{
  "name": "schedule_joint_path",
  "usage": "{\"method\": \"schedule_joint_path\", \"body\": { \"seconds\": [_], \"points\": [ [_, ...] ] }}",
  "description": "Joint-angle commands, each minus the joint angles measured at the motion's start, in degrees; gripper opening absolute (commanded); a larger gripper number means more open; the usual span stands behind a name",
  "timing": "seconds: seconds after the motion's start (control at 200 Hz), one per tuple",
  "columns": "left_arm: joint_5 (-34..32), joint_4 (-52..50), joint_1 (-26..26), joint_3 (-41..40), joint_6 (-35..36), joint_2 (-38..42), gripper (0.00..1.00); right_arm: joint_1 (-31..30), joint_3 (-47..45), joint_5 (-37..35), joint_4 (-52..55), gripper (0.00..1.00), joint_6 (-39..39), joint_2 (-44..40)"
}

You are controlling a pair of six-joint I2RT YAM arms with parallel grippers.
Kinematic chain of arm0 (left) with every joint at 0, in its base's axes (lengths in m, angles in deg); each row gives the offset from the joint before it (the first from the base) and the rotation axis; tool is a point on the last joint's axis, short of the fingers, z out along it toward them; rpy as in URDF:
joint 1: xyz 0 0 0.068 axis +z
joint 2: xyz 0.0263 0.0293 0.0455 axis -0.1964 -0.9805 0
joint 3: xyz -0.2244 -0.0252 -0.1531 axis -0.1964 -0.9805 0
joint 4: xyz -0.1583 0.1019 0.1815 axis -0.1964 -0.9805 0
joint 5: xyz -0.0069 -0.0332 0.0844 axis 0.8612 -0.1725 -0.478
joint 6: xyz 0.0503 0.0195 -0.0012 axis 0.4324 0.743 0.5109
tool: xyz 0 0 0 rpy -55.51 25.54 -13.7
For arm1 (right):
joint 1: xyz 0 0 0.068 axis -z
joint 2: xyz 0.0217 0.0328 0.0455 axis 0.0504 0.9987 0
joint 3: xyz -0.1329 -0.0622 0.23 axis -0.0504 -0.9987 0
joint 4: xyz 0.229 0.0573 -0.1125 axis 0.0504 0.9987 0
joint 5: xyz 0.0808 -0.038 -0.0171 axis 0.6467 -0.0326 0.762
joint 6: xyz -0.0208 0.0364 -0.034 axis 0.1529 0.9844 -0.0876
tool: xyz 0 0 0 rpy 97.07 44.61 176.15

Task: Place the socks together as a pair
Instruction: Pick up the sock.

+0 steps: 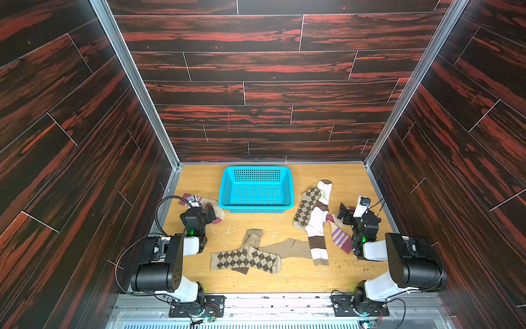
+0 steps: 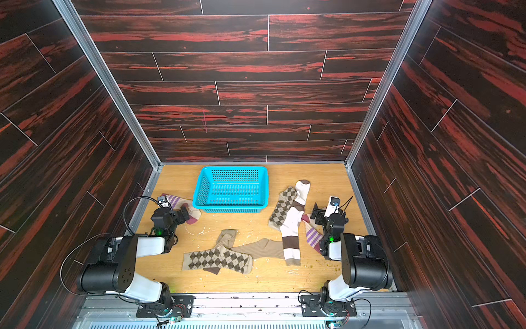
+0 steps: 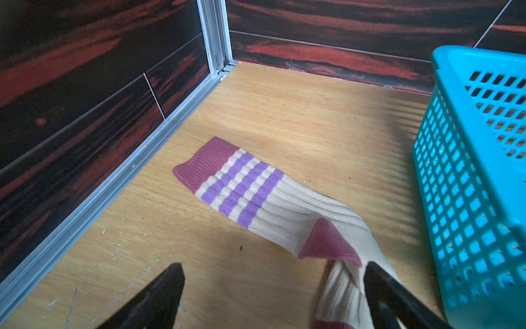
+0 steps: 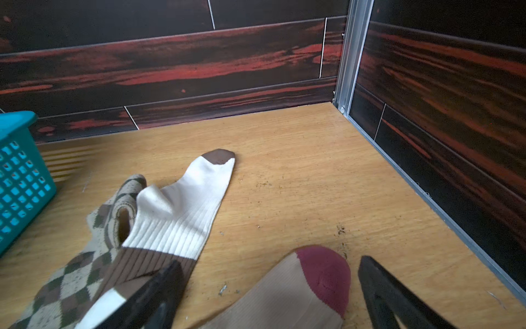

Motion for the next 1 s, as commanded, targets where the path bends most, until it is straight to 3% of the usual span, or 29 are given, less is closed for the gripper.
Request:
{"method": "schedule_joint_path", "body": {
  "seconds": [0.0, 0.306, 0.381, 0.471, 0.601, 0.731, 0.802, 0.887, 0.997],
  "points": [
    [-1.0, 1.3, -0.2, 1.2, 0.8, -0.2, 1.0, 0.3, 1.0, 0.2, -1.2, 0.99, 0.3, 0.5],
    [-0.9, 1.5, -0.2, 1.1, 0.7, 0.0, 1.0, 0.3, 0.9, 0.4, -1.6, 0.98, 0.4, 0.3],
    [-2.9, 1.4, -0.2, 2.1, 0.5, 2.2, 1.0, 0.2, 2.6, -0.4, 4.7, 0.98, 0.5, -3.5],
    [-0.6, -13.3, -0.2, 4.5, 0.7, 11.5, 1.0, -0.2, 6.1, -1.9, 21.1, 0.98, 3.2, -12.6],
    [-2.0, -26.8, -0.2, 6.2, -6.2, 26.5, 1.0, -0.3, 13.2, 2.5, 46.2, 0.98, 8.4, -22.4],
    [-0.3, -46.3, -0.9, 11.4, -16.9, 37.4, 1.0, -0.5, 23.2, 10.3, 68.5, 0.95, 13.7, -25.3],
    [-0.2, -59.5, -2.5, 15.5, -21.6, 41.0, 1.0, -0.6, 27.6, 15.2, 77.6, 0.94, 16.7, -26.1],
    [-1.2, -77.2, -4.0, 21.3, -25.8, 42.9, 1.0, -1.2, 31.8, 26.0, 86.6, 0.9, 18.4, -26.6],
    [2.4, -97.8, -4.0, 26.8, -32.7, 41.8, 1.0, -8.6, 37.1, 35.1, 98.7, 0.89, 18.0, -26.3]
  ]
}}
